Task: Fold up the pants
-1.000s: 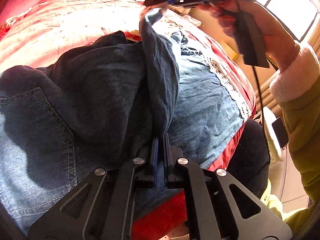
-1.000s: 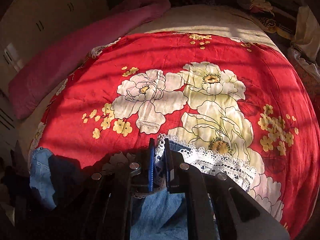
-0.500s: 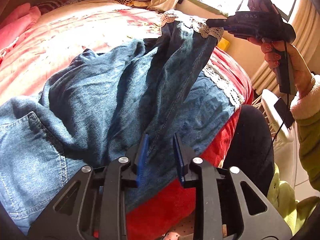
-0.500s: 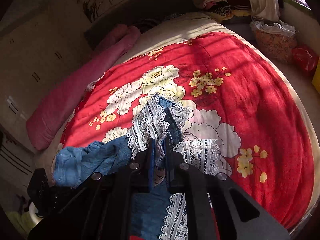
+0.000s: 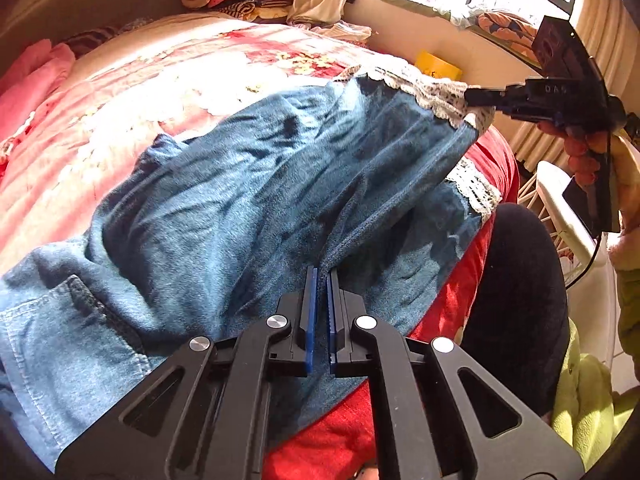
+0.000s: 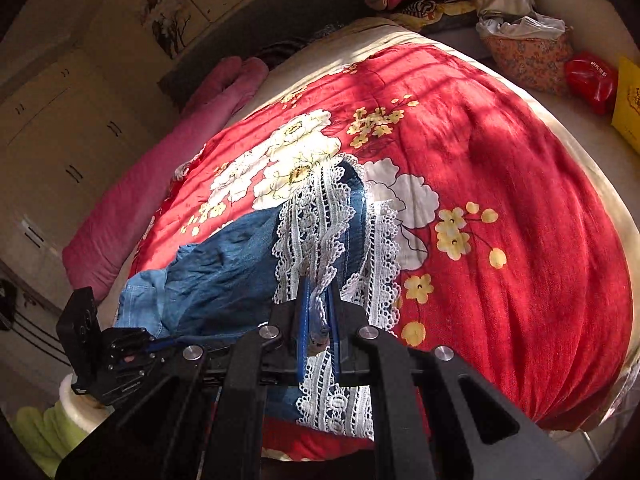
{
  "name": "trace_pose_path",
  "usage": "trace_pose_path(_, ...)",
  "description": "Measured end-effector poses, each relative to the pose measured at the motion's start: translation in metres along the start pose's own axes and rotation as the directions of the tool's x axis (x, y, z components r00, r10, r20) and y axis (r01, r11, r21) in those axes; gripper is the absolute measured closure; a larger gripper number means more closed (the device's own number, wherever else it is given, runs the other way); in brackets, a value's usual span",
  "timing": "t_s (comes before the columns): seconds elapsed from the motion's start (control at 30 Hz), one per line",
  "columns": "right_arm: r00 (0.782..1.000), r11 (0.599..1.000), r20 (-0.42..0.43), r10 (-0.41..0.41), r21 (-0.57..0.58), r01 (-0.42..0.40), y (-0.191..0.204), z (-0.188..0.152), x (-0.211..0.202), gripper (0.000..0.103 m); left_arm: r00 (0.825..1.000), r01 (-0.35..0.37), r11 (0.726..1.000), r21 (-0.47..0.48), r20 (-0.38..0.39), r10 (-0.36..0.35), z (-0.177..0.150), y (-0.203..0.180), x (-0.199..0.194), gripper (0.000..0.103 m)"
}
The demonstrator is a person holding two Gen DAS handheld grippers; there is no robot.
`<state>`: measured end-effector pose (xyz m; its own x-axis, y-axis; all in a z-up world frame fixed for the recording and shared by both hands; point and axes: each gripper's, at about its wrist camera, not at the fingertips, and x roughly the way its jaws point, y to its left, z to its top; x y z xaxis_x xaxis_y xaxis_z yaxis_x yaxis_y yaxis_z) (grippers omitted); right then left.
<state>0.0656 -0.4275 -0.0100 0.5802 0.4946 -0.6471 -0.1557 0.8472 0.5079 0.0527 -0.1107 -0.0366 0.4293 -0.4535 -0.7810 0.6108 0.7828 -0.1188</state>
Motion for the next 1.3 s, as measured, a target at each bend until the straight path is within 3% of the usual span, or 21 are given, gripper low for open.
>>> trace_pose_path(0.23, 0.996, 1.000, -0.082, -0.018, 0.002, 0.018, -0.009, -0.036, 0.011, 0.095, 0.999, -0.023, 0.999, 0.037, -0.030, 0.024, -0.025, 0.000, -0.010, 0.103)
trace_pose_path(0.5, 0.994, 1.000, -0.109, -0.006, 0.008, 0.007, -0.011, -0.058, 0.000, 0.081, 0.999, -0.040, 0.998, 0.057, -0.026, 0.041, -0.031, -0.007, -0.005, 0.102)
trace_pose_path(0.57, 0.993, 1.000, -0.114, -0.009, 0.006, 0.010, -0.011, -0.061, 0.000, 0.081, 0.999, -0.041, 0.997, 0.060, -0.017, 0.042, -0.029, -0.009, -0.004, 0.099)
trace_pose_path(0.63, 0.994, 1.000, -0.113, -0.005, 0.016, 0.007, -0.013, -0.062, 0.000, 0.081, 0.999, -0.038, 0.998, 0.057, 0.003, 0.038, -0.025, -0.009, -0.004, 0.085)
trace_pose_path(0.7, 0.994, 1.000, -0.107, -0.013, -0.002, 0.013, -0.013, -0.062, 0.000, 0.081, 1.000, -0.029, 0.998, 0.060, 0.012, 0.028, -0.022, -0.009, -0.003, 0.080)
trace_pose_path(0.9, 0.995, 1.000, -0.095, -0.020, -0.004, 0.020, -0.018, -0.062, -0.001, 0.084, 0.996, -0.078, 0.991, 0.111, 0.041, 0.074, -0.014, -0.018, 0.001, 0.080)
trace_pose_path(1.0, 0.996, 1.000, -0.092, -0.021, 0.009, 0.022, -0.022, -0.061, -0.002, 0.084, 0.996, -0.089, 0.985, 0.146, 0.032, 0.085, -0.011, -0.024, 0.008, 0.080)
trace_pose_path(1.1, 0.997, 0.999, -0.078, -0.002, 0.033, 0.004, -0.027, -0.060, -0.006, 0.088, 0.994, -0.107, 0.979, 0.174, 0.005, 0.108, -0.012, -0.028, 0.016, 0.103)
trace_pose_path(1.3, 0.997, 1.000, -0.077, 0.011, 0.011, -0.010, -0.023, -0.063, -0.013, 0.093, 0.997, -0.079, 0.979, 0.187, 0.031, 0.074, -0.018, -0.031, -0.005, 0.103)
